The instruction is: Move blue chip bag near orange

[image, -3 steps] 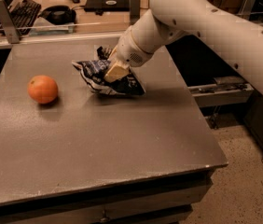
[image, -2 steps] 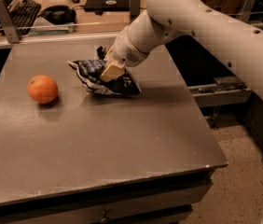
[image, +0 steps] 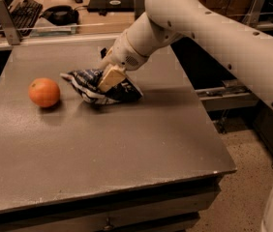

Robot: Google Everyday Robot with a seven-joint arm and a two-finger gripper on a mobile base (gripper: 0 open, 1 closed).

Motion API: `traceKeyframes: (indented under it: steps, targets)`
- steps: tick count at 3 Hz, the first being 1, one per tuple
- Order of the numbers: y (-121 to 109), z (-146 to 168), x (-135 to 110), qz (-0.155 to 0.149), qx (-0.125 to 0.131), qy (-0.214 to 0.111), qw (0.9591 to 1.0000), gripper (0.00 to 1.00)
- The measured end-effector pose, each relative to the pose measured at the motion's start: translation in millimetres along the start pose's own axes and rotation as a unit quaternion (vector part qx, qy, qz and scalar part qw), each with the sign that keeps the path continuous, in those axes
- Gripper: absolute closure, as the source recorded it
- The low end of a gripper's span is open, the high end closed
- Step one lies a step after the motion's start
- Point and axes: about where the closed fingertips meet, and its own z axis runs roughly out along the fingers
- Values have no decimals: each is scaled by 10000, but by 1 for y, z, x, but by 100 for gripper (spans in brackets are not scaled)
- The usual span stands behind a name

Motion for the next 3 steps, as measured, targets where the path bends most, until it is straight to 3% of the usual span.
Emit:
traceKeyframes:
  steps: [1,3]
  targets:
    - [2,4,-2,-7,-50,-47,10000,0]
    - [-11,0,-3,-20,78,-14,10000,0]
